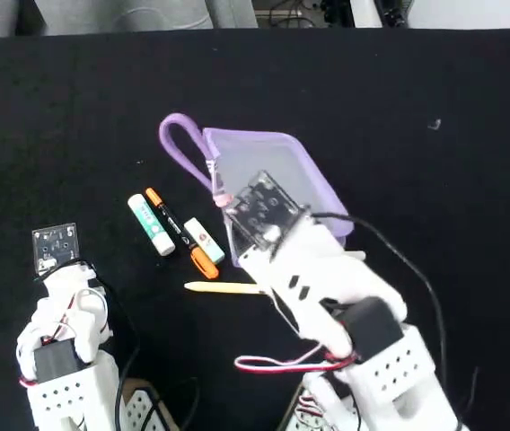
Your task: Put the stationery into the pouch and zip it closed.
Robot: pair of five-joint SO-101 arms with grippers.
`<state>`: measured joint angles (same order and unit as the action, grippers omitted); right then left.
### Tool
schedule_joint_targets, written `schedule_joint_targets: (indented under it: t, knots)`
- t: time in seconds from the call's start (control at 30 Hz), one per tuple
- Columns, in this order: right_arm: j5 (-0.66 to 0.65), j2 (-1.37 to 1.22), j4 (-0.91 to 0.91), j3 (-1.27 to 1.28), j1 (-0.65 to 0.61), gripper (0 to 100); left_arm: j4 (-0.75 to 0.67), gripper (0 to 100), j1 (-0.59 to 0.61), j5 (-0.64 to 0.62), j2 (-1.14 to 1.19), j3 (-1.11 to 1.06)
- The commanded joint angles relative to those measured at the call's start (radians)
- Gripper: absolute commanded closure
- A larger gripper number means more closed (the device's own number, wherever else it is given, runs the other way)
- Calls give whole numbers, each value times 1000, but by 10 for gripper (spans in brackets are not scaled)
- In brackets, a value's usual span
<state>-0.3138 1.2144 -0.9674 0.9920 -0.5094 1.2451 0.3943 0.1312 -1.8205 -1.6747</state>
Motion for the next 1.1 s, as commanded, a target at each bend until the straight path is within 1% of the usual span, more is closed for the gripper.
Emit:
schedule_joint_targets:
  t: [0.0,0.17,0.43,0.67,0.87,0.93,1.07]
  knots:
    - [8,65,74,65,-17,988,9,970,2,-9,-5,-25]
    - [14,73,140,151,-14,988,9,970,2,-9,-5,-25]
    - [14,74,138,170,-12,988,9,970,2,-9,-5,-25]
    - [14,74,204,226,-17,988,9,970,2,-9,-5,-25]
    - [14,74,207,251,-15,988,9,970,4,-9,-5,-25]
    - [14,74,207,252,-14,988,9,970,-25,-6,-5,-25]
    - [14,74,207,254,-12,988,9,970,-202,-9,-5,-25]
